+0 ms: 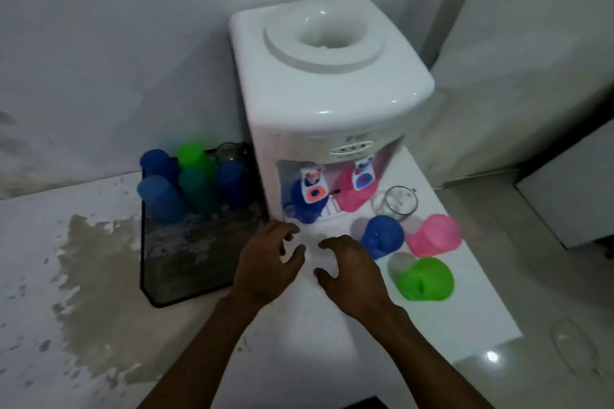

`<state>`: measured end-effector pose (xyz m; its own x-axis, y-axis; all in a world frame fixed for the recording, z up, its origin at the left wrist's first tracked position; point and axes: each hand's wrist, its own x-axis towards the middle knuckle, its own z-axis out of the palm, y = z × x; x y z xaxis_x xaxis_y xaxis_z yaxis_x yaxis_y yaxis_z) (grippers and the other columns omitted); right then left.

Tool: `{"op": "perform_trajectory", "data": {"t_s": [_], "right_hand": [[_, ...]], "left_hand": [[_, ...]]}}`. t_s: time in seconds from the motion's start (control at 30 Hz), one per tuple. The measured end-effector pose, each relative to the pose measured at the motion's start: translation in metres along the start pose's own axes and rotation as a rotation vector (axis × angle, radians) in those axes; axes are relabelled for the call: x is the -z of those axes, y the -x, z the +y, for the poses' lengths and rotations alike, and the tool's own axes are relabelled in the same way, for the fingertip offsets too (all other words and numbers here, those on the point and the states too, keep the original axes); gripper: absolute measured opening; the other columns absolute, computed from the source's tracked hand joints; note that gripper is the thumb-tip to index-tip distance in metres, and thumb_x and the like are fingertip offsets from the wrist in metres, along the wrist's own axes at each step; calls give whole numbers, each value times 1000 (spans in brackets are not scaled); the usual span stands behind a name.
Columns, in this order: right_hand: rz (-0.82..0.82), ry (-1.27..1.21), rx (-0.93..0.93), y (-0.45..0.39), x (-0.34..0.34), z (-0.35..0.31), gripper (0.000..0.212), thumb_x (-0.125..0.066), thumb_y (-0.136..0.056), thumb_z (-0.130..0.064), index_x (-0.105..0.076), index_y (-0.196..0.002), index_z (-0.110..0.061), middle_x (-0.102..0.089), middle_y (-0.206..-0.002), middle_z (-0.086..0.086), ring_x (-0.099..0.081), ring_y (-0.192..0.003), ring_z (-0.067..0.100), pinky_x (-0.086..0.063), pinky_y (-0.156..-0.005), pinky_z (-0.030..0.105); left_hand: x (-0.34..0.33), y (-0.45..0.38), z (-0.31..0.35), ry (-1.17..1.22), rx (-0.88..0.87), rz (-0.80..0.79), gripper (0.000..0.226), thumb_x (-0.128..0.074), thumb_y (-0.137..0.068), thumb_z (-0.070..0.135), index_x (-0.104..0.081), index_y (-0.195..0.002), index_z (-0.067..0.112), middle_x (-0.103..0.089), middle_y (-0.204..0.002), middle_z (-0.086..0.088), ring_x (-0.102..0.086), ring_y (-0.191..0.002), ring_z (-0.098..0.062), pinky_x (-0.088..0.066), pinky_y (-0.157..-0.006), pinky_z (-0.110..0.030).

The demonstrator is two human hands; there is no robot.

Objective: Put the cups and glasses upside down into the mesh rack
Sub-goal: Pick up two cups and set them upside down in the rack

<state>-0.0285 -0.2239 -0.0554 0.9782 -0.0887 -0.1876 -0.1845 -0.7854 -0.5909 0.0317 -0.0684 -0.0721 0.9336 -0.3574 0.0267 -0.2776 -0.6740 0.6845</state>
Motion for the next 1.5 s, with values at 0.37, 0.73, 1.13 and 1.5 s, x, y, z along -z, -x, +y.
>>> {"op": "perform_trajectory", "data": {"t_s": [0.37, 0.73, 1.13, 1.5], "right_hand": [[303, 34, -281, 58, 58, 125, 82, -78, -68, -48, -43, -136, -19, -51, -134, 6, -47, -121, 27, -47, -93, 37], [170, -188, -375, 59, 41, 163, 90, -78, -64, -53, -34, -137, -23, -51, -126, 0, -47, -115, 22, -47, -83, 36], [115, -449, -165, 47, 14, 102, 88, -69, -59, -39, -37, -139, -23, -47, -112, -7, -48, -99, 9, -35, -74, 4], [-95, -554, -211, -16, -34, -5, 60, -82, -68, -20, -45, -115, -21, -61, -92, 0, -60, -79, 6, -49, -62, 24]], "left_hand": [[-120, -34, 88, 3, 124, -184, 96, -81, -61, 46, -30, -139, 23, -47, -139, 5, -46, -128, -17, -43, -104, -36], [-157, -45, 96, 89, 300, -87, 89, -85, -63, 35, -36, -135, 18, -50, -136, -3, -49, -123, -23, -46, -97, -37], [-94, 4, 57, 399, 347, 116, 75, -87, -60, 13, -45, -122, 16, -56, -112, 5, -56, -98, -11, -44, -76, -6], [11, 18, -43, 878, 1000, 400, 36, -74, -74, 13, -54, -102, 3, -60, -92, -12, -58, -72, -22, -47, -59, -29]]}}
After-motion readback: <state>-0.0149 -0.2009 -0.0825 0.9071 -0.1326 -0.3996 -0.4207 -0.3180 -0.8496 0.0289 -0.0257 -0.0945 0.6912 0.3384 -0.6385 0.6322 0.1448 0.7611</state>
